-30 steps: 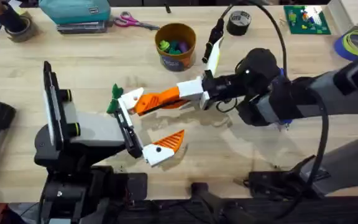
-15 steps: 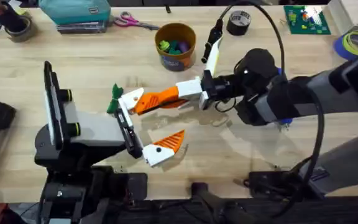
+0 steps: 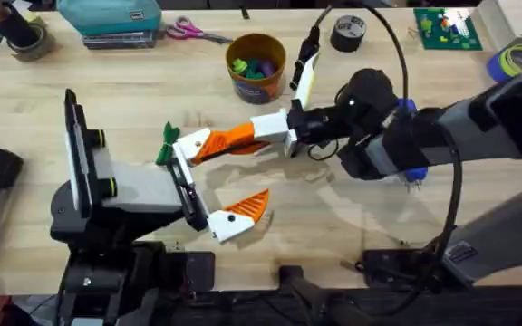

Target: Pick up the gripper from the table and insert it into the empty holder that is missing its gripper. Then pick up a screw, insert it into the mounting hole, and use the screwdriver to tighten it. Finally, clean up the table by picking up the vegetable and placing it into the bucket.

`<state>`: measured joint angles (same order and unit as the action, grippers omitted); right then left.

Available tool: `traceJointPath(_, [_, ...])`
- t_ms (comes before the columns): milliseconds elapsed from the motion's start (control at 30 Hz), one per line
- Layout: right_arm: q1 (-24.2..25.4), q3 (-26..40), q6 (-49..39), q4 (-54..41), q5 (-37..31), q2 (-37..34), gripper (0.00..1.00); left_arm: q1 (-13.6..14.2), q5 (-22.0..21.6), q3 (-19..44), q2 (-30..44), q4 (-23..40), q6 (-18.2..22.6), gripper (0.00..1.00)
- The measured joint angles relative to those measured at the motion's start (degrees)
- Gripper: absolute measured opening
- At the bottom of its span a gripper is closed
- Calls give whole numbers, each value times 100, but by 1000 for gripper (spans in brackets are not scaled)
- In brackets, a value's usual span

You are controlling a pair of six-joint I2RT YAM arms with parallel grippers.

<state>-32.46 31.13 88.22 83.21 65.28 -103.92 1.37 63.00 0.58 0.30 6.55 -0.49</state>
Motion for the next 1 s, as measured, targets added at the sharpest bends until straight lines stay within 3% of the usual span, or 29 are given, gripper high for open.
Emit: traceJointPath(1000, [-73, 152, 2, -10, -20, -116, 9, 0, -17, 0, 0, -4, 0, 985])
